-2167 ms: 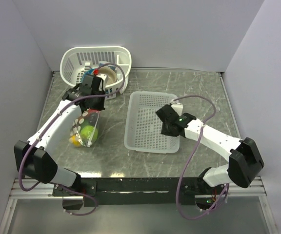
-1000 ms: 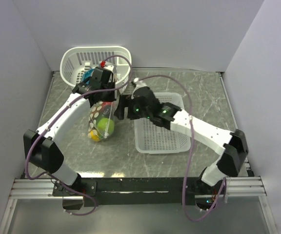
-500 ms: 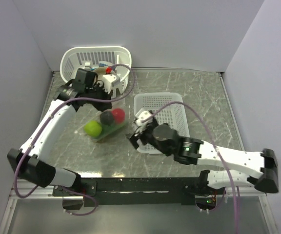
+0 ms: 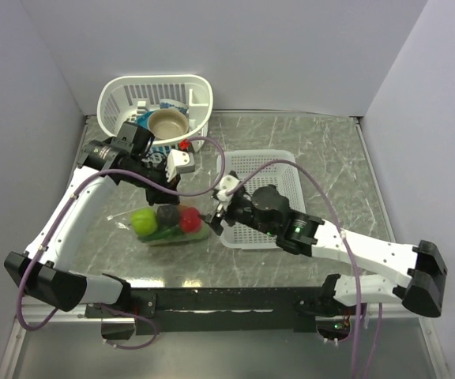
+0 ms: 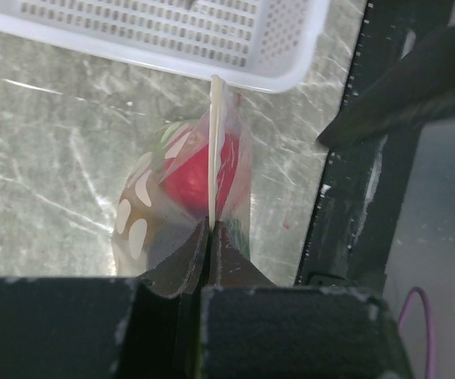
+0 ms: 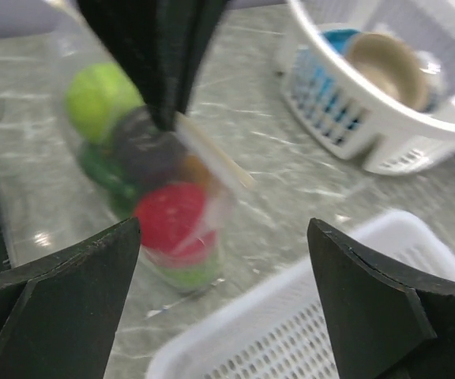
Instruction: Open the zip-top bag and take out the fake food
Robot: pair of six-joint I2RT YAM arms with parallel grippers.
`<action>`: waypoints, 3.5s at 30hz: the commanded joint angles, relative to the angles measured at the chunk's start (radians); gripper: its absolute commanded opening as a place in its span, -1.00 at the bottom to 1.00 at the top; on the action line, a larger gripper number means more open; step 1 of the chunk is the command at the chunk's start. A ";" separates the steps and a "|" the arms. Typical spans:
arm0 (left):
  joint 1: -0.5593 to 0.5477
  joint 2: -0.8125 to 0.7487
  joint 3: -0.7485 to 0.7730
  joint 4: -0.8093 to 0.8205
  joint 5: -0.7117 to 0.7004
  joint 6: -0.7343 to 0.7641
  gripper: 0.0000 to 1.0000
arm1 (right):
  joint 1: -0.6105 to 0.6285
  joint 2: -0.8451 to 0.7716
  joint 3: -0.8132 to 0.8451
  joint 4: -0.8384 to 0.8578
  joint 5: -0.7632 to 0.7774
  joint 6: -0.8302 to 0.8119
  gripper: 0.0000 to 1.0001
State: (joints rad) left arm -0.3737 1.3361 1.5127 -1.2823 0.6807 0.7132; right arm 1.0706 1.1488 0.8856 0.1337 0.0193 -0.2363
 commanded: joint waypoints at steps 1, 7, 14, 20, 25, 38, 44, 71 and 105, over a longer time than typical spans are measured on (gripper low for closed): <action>0.001 -0.011 0.038 -0.066 0.094 0.083 -0.98 | -0.003 0.061 0.075 0.053 -0.151 -0.011 0.85; 0.001 -0.025 0.046 -0.092 0.097 0.114 -0.99 | -0.055 0.138 0.096 0.142 -0.274 0.037 0.79; 0.001 -0.057 0.020 -0.092 0.072 0.149 -0.98 | -0.110 0.173 0.111 0.207 -0.392 0.083 0.54; 0.001 -0.032 0.050 -0.086 0.115 0.141 -0.95 | -0.118 0.278 0.211 0.104 -0.508 0.103 -0.54; 0.010 -0.049 -0.011 0.069 0.013 0.016 0.99 | -0.135 0.266 0.202 0.124 -0.466 0.127 -1.00; 0.722 0.052 -0.060 -0.092 0.394 0.376 0.99 | -0.281 0.085 -0.037 0.195 -0.297 0.178 -1.00; 0.746 0.172 -0.172 -0.089 0.615 0.499 0.99 | -0.281 0.045 -0.057 0.175 -0.364 0.195 -1.00; 0.576 0.380 -0.217 -0.080 1.016 0.901 0.99 | -0.207 -0.043 -0.109 0.049 -0.430 0.180 -1.00; 0.632 0.158 0.037 -0.092 0.794 0.531 -0.99 | -0.202 0.032 0.186 0.038 -0.294 0.058 0.18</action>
State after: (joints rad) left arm 0.3077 1.6451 1.5856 -1.3224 1.4425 1.2438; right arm 0.8661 1.1393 0.9535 0.0906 -0.2852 -0.1238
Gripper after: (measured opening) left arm 0.022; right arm 0.541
